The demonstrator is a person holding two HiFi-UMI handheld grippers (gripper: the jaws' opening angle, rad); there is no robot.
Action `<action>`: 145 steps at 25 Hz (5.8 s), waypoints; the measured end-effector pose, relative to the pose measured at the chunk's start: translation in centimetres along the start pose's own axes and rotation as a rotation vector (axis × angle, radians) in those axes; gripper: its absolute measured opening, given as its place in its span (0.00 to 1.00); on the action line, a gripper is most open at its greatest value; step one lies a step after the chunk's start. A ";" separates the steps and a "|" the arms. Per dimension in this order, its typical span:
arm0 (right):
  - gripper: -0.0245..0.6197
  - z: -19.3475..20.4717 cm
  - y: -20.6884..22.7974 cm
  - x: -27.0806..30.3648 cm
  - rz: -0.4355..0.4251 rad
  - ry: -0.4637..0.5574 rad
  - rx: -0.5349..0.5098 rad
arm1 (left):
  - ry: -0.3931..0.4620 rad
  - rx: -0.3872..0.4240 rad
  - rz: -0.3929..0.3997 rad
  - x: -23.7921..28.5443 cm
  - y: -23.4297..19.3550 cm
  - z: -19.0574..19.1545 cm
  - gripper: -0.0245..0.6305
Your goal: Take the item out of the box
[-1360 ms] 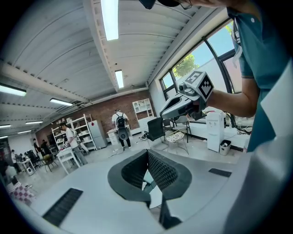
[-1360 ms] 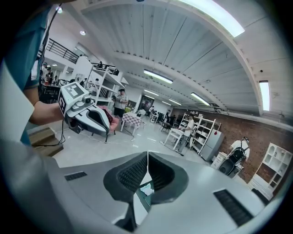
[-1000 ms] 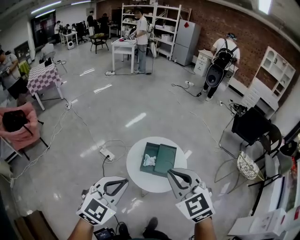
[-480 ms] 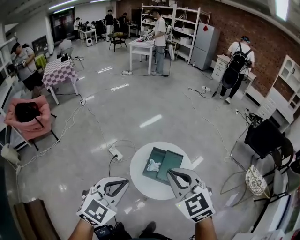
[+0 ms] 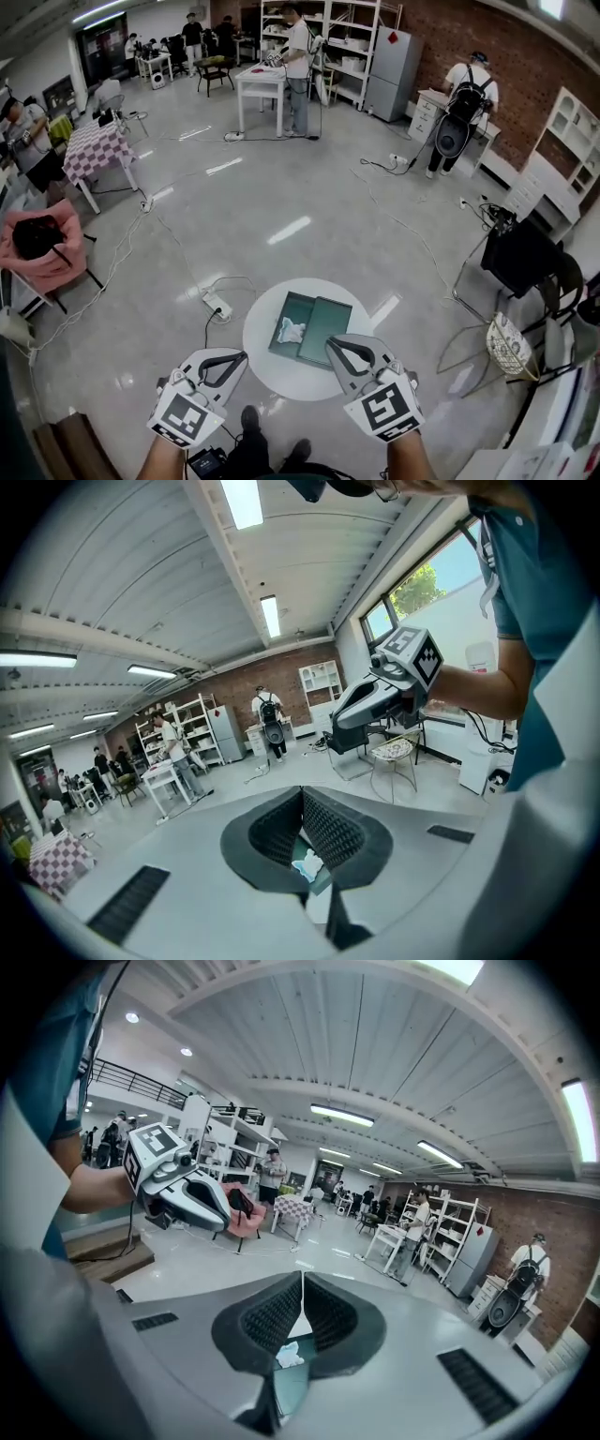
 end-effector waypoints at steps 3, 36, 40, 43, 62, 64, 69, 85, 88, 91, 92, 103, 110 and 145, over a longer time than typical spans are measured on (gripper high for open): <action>0.10 0.8 1.9 1.3 0.044 -0.032 0.038 | 0.003 0.017 0.055 3.6 -2.4 0.4 0.07; 0.10 6.9 12.6 19.3 0.263 -0.206 0.140 | -0.075 0.127 0.378 28.3 -20.0 12.5 0.07; 0.10 9.2 14.0 21.4 0.224 -0.221 0.136 | -0.103 0.107 0.372 31.2 -20.3 14.6 0.07; 0.10 11.0 14.8 22.6 0.200 -0.221 0.142 | -0.129 0.104 0.373 33.0 -20.0 16.2 0.07; 0.10 21.3 19.1 27.6 0.127 -0.225 0.164 | -0.269 0.091 0.425 43.8 -16.6 25.0 0.07; 0.10 22.3 19.4 28.1 0.122 -0.227 0.168 | -0.283 0.090 0.431 44.8 -16.3 25.9 0.07; 0.10 24.9 20.0 29.5 0.111 -0.234 0.178 | -0.313 0.091 0.447 47.1 -15.7 28.4 0.07; 0.10 32.6 21.2 33.7 0.082 -0.252 0.210 | -0.422 0.093 0.533 53.7 -12.5 36.7 0.17; 0.10 33.8 21.5 34.6 0.078 -0.256 0.216 | -0.439 0.097 0.549 54.9 -12.1 38.1 0.19; 0.10 35.1 21.8 35.2 0.077 -0.259 0.222 | -0.454 0.102 0.565 56.1 -11.5 39.4 0.23; 0.10 35.5 21.8 35.4 0.076 -0.260 0.223 | -0.459 0.105 0.572 56.5 -11.3 39.9 0.24; 0.10 39.9 22.2 36.8 0.069 -0.277 0.248 | -0.537 0.176 0.657 60.2 -8.3 44.5 0.39; 0.10 42.4 22.0 36.9 0.074 -0.284 0.272 | -0.587 0.245 0.674 61.8 -6.6 46.9 0.39; 0.10 32.0 19.8 35.2 0.088 -0.265 0.246 | -0.557 0.256 0.590 53.8 -11.7 40.3 0.19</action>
Point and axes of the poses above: the fingertips, and each gripper's own axes: x forward along the fingers, y to its right, z out of its underside, the point moved 8 cm from there along -x, backward along the fingers, and after that the axes turned 2 degrees about z, right-handed, at the moved point
